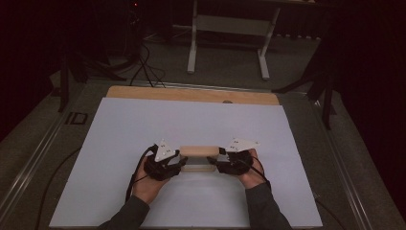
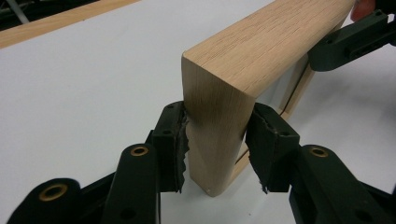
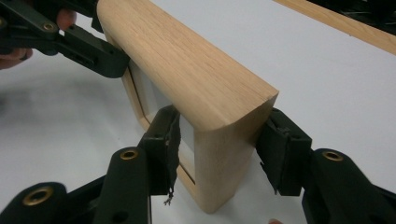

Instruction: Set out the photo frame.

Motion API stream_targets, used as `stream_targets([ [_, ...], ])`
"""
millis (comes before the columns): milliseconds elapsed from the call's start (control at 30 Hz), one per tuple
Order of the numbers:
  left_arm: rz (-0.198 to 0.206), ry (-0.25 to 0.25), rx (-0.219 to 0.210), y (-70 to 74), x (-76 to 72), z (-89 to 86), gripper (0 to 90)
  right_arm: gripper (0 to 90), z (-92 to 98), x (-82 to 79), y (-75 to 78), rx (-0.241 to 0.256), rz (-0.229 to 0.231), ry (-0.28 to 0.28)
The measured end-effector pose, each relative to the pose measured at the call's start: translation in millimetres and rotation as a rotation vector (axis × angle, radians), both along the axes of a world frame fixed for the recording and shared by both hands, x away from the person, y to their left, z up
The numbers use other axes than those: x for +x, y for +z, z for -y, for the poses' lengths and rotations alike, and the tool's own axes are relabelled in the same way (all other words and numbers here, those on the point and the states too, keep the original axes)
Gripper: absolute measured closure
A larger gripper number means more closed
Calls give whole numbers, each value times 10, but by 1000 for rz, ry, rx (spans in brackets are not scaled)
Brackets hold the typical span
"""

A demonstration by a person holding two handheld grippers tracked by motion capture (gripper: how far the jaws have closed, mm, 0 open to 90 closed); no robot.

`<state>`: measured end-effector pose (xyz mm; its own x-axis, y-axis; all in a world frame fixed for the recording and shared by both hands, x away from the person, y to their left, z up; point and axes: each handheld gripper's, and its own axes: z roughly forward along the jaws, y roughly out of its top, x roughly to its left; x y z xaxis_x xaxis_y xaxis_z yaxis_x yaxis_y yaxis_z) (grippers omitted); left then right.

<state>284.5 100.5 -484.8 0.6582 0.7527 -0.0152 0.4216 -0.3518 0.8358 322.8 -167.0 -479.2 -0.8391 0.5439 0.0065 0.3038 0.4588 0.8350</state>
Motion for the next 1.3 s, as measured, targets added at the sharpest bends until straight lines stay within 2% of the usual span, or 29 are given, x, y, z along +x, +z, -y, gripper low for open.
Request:
stream_targets([
  [567, 14, 34, 9, 3, 118, -65, 575, 491, -180, 66, -3, -34, 41, -56],
  [767, 22, 56, -11, 15, 153, -98, 582, 491, -218, 94, -12, -29, 46, -74],
  [833, 30, 70, -29, 35, 164, -126, 631, 500, -221, 109, -16, -21, 46, -80],
  [1067, 41, 61, -25, 27, 193, -123, 620, 503, -216, 139, -27, -4, 44, -79],
  [1300, 46, 44, -24, 15, 204, -122, 574, 496, -229, 134, -36, -43, 80, -74],
])
